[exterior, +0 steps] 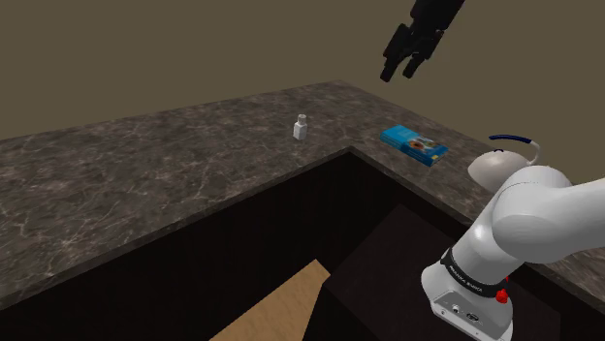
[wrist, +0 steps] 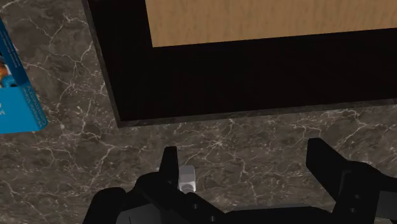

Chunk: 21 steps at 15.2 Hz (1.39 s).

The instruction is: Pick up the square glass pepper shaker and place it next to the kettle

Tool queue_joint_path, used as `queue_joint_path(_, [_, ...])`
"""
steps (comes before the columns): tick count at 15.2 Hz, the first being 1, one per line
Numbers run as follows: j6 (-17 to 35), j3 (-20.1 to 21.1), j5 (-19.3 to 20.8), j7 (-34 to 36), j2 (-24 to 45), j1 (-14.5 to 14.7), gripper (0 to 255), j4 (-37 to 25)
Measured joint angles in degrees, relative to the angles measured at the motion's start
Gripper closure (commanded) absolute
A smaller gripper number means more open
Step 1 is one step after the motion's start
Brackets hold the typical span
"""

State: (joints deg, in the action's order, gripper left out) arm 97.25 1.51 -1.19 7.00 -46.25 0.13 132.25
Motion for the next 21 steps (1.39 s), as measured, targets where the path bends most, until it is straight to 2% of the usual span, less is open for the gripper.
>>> queue_joint_path(2, [0.8, 0.1, 0.0, 0.0, 0.6, 0.0, 0, 0.2])
queue_joint_path(4, [3.8, -0.4, 0.6, -0.7, 2.5, -0.3, 0, 1.0])
queue_joint_path(12, [19.4, -0.7, 2.6, -1.5, 14.5, -1.3, 0, 3.2])
queue_joint_path(15, [25.4, -0.8, 3.4, -1.7, 20.9, -1.8, 0, 2.4])
queue_joint_path(21, [33.9, -1.6, 5.1, -2.4, 32.3, -2.9, 0, -1.7])
